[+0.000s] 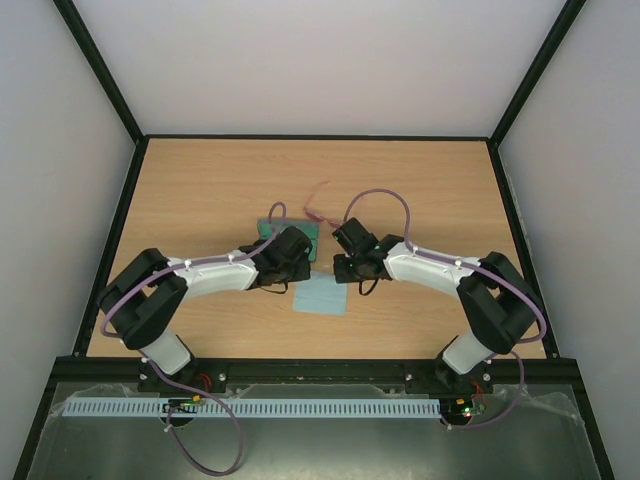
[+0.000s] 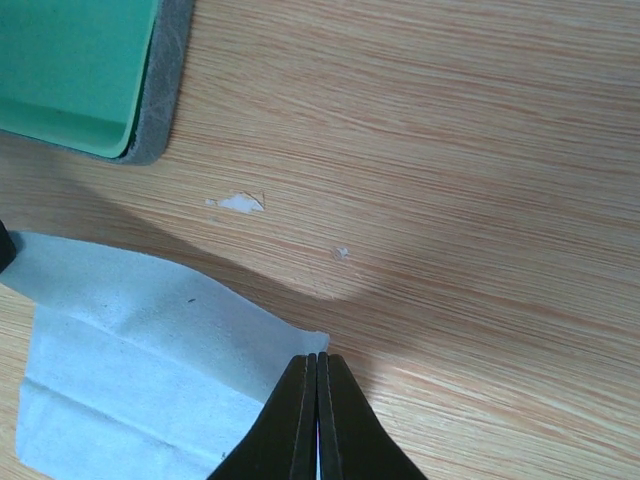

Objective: Organize the sunglasses
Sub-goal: Fold the glasses cleaning cloth at the center of the board.

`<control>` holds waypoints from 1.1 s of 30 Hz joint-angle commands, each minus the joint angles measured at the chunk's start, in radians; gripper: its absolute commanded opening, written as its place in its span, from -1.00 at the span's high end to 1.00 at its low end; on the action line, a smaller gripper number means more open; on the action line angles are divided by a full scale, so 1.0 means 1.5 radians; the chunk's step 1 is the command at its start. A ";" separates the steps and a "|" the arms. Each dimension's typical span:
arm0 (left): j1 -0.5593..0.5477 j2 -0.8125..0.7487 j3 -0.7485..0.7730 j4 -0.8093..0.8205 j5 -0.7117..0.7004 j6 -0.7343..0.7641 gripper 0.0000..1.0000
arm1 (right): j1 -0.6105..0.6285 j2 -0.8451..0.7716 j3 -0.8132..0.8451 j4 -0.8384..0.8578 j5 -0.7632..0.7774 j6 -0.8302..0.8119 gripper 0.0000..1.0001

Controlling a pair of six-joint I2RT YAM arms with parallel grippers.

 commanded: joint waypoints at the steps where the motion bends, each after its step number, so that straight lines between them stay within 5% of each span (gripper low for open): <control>1: 0.003 0.001 0.008 0.004 -0.011 0.010 0.96 | -0.003 -0.001 -0.015 -0.006 0.001 -0.004 0.97; 33: -0.019 -0.024 -0.046 0.028 -0.001 -0.016 0.96 | 0.025 -0.028 -0.061 0.014 -0.037 0.008 0.97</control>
